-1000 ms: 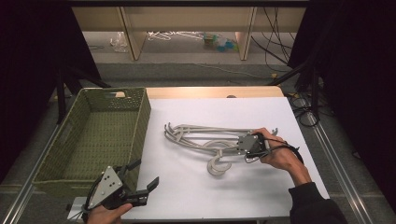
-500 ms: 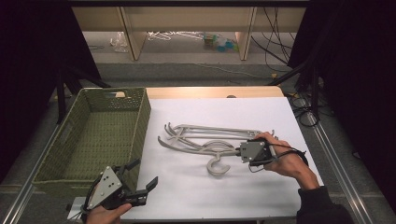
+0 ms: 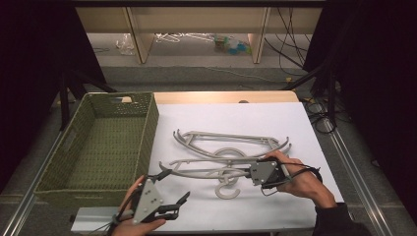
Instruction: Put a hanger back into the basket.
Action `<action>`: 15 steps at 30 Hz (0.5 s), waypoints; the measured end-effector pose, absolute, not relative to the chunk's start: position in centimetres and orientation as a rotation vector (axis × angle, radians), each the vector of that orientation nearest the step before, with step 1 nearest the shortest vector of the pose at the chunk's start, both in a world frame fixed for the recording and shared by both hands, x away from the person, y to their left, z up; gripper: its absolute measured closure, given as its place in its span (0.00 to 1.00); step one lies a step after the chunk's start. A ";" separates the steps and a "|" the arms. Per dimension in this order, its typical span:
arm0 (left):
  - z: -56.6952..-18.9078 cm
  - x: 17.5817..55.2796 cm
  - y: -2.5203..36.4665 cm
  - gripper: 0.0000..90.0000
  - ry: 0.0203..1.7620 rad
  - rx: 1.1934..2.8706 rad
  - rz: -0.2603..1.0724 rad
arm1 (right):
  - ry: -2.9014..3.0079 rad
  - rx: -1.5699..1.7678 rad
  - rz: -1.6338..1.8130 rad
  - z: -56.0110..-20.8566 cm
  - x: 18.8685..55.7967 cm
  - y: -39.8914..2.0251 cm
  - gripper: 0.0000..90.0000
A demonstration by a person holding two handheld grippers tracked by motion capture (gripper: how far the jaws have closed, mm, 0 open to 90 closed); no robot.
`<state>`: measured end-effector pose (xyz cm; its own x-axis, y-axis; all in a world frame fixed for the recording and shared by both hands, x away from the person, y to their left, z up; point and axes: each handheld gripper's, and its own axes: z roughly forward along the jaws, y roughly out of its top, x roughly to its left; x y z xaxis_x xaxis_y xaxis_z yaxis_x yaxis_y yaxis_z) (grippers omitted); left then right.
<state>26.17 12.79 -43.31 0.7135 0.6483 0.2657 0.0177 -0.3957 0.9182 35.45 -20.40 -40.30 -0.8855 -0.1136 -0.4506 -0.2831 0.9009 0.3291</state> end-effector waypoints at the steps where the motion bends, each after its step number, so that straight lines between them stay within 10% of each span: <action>1: -43.4 26.5 12.1 0.24 0.497 1.896 0.757 | 2.641 -0.293 0.552 -40.3 35.3 -20.3 0.90; 15: -43.7 29.1 8.0 0.39 0.289 2.139 0.671 | 2.647 -0.440 0.586 -40.2 34.9 -19.5 0.90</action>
